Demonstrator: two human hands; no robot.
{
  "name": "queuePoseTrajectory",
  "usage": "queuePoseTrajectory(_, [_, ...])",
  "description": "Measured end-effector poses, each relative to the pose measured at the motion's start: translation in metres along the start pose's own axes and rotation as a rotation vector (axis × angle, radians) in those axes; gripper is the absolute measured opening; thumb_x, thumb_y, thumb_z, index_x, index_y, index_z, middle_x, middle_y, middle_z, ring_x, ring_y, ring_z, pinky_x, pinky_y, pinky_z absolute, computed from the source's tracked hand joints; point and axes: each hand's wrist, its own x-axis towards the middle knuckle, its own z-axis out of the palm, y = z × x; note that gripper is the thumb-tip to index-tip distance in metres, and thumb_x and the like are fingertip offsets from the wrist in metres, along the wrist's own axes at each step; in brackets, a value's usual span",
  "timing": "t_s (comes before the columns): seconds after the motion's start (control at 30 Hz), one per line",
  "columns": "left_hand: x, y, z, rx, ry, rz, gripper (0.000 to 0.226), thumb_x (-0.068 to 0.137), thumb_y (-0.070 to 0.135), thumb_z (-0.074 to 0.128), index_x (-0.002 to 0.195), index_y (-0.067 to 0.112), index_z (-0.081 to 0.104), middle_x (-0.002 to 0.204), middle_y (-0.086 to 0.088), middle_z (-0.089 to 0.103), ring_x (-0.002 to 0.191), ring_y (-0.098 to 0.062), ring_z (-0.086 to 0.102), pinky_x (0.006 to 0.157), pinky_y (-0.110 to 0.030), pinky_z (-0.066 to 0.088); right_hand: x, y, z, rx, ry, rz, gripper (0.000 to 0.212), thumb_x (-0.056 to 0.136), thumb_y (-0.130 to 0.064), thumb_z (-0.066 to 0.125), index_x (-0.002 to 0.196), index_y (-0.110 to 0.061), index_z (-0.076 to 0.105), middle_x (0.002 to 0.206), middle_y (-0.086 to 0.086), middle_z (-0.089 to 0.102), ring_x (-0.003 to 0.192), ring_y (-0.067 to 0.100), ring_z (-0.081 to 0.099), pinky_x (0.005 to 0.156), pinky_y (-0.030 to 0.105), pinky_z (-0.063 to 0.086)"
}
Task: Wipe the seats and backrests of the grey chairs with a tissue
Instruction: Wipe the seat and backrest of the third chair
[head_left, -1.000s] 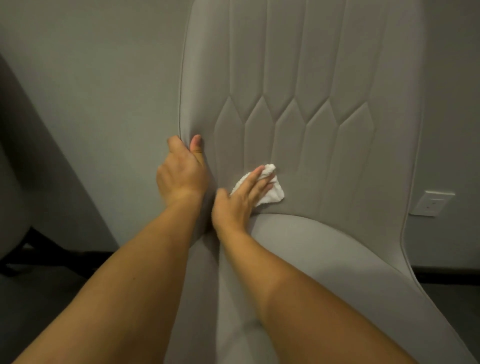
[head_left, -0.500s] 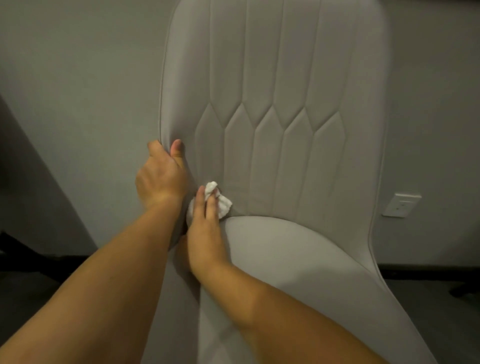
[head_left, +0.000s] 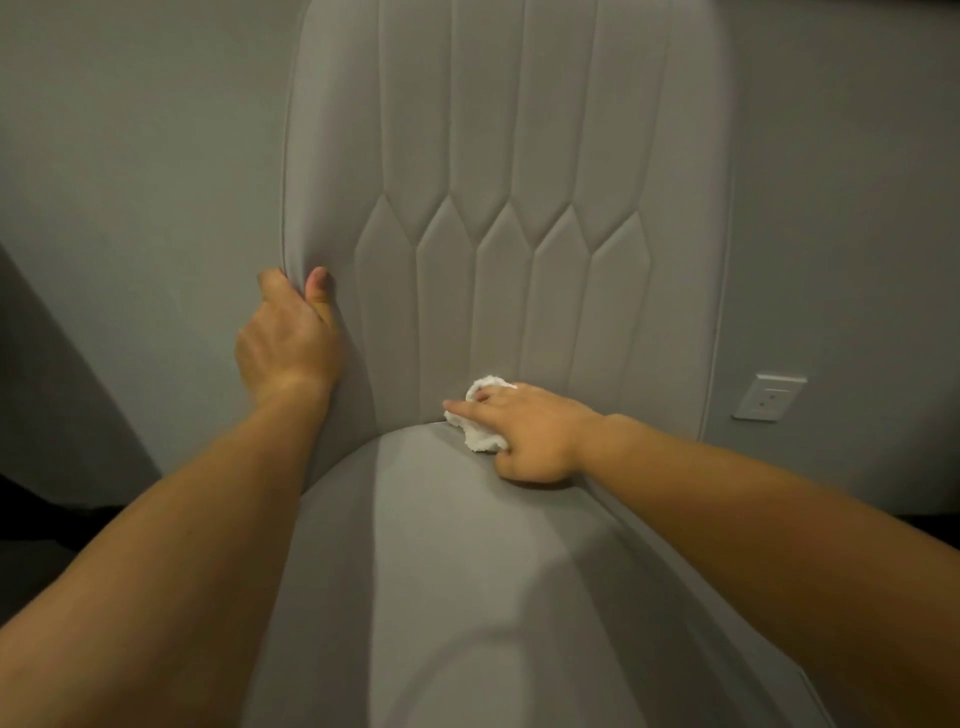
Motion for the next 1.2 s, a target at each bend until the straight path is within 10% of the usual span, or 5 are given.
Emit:
queuePoseTrajectory(0.27, [-0.001, -0.001, 0.0, -0.004, -0.008, -0.001, 0.042, 0.095, 0.057, 0.025, 0.091, 0.016, 0.033, 0.094, -0.032, 0.059, 0.081, -0.051, 0.054, 0.061, -0.046, 0.031, -0.01, 0.03, -0.013, -0.632, 0.068, -0.236, 0.052, 0.102, -0.037, 0.031, 0.151, -0.022, 0.036, 0.149, 0.004, 0.045, 0.148, 0.023, 0.023, 0.123, 0.044, -0.001])
queuePoseTrajectory(0.57, [0.0, -0.002, 0.001, 0.002, 0.011, 0.01, 0.048, 0.096, 0.055, 0.025, 0.098, 0.009, 0.039, 0.098, -0.033, 0.058, 0.083, -0.052, 0.054, 0.063, -0.046, 0.03, -0.05, 0.049, -0.033, -0.847, 0.216, -0.09, 0.053, 0.095, -0.039, 0.04, 0.139, -0.01, 0.049, 0.151, 0.017, 0.041, 0.148, 0.04, 0.022, 0.122, 0.051, 0.012])
queuePoseTrajectory(0.8, [0.001, -0.004, 0.003, 0.011, 0.032, 0.017, 0.051, 0.096, 0.054, 0.026, 0.101, 0.006, 0.041, 0.098, -0.034, 0.058, 0.083, -0.053, 0.053, 0.063, -0.046, 0.028, -0.076, 0.054, -0.037, -0.877, 0.115, -0.034, 0.058, 0.095, -0.028, 0.032, 0.152, -0.014, 0.035, 0.161, 0.015, 0.026, 0.149, 0.04, 0.017, 0.122, 0.049, 0.015])
queuePoseTrajectory(1.0, [0.002, -0.004, 0.003, 0.012, 0.036, 0.017, 0.054, 0.095, 0.056, 0.025, 0.103, 0.005, 0.042, 0.098, -0.035, 0.058, 0.084, -0.053, 0.054, 0.063, -0.047, 0.027, -0.082, 0.043, -0.029, -0.669, 0.081, 0.011, 0.061, 0.099, -0.058, 0.029, 0.136, -0.017, 0.055, 0.146, 0.012, 0.046, 0.148, 0.033, 0.022, 0.122, 0.046, 0.013])
queuePoseTrajectory(1.2, [0.001, -0.003, 0.001, 0.001, 0.014, 0.005, 0.054, 0.096, 0.056, 0.025, 0.102, 0.005, 0.042, 0.1, -0.035, 0.057, 0.086, -0.053, 0.054, 0.063, -0.046, 0.028, -0.071, 0.019, 0.015, -0.335, 0.163, 0.14, 0.043, 0.101, -0.046, 0.038, 0.122, -0.015, 0.058, 0.126, 0.01, 0.059, 0.134, 0.028, 0.039, 0.118, 0.038, 0.021])
